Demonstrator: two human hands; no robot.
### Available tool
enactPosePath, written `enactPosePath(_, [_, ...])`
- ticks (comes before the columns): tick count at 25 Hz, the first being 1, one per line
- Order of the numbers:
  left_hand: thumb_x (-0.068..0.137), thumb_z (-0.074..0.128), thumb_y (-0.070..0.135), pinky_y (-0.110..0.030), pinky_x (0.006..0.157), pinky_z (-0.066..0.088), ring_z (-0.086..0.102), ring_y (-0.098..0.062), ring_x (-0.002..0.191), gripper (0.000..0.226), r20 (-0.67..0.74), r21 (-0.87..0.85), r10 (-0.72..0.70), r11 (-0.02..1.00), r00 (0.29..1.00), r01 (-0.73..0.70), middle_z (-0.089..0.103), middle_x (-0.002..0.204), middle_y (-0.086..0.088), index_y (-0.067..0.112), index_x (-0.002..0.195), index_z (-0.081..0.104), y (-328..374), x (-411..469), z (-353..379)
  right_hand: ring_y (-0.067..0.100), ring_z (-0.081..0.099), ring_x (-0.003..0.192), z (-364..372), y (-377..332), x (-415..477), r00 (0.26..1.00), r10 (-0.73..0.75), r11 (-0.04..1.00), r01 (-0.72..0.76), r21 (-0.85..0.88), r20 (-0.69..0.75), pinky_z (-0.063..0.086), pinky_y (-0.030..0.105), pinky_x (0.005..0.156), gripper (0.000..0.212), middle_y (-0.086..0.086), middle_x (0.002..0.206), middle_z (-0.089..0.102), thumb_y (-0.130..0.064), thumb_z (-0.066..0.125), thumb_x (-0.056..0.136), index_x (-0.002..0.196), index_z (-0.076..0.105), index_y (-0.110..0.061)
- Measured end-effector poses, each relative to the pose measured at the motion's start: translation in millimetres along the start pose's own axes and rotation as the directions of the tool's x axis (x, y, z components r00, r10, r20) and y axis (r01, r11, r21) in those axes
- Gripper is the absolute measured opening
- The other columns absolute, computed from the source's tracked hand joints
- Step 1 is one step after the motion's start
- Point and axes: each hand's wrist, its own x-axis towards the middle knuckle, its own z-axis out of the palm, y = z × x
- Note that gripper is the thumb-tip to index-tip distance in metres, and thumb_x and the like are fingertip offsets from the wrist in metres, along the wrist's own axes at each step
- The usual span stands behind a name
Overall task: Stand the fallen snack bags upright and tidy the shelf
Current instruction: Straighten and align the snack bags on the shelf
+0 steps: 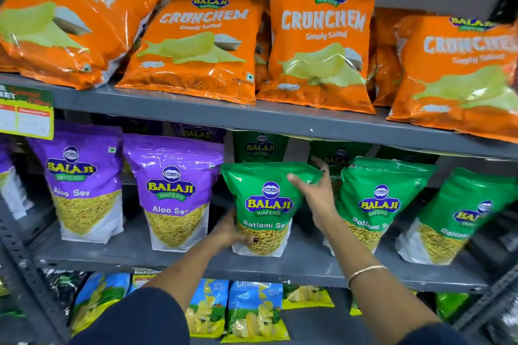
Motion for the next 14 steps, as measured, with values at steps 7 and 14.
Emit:
enactPosePath(7, [0.069, 0.077, 0.005, -0.031, 0.102, 0.041, 0.052, -0.025, 0.120, 0.076, 0.020, 0.017, -0.007, 1.000, 1.000, 0.007, 0.057, 0.132, -0.014, 0.009, 0.134, 0.039, 2, 1, 2, 0.026, 0.063, 0.101, 22, -81, 12, 0.898, -0.093, 0.202, 0.440, -0.875, 0.430, 0.038, 0.037, 0.098, 0.027, 0.006, 0.109, 0.072, -0.032, 0.060, 0.086, 0.107, 0.068, -0.017])
enactPosePath(14, [0.073, 0.075, 0.019, -0.037, 0.102, 0.043, 0.036, -0.029, 0.135, 0.097, 0.090, 0.244, -0.228, 0.949, 0.969, 0.201, 0.032, 0.149, -0.013, 0.008, 0.146, 0.012, -3, 4, -1, 0.026, 0.063, 0.083, -2, -68, 4, 0.872, -0.446, 0.388, 0.392, -0.834, 0.202, 0.043, 0.035, 0.083, 0.037, 0.007, 0.086, 0.074, -0.049, 0.051, 0.086, 0.089, 0.070, -0.017])
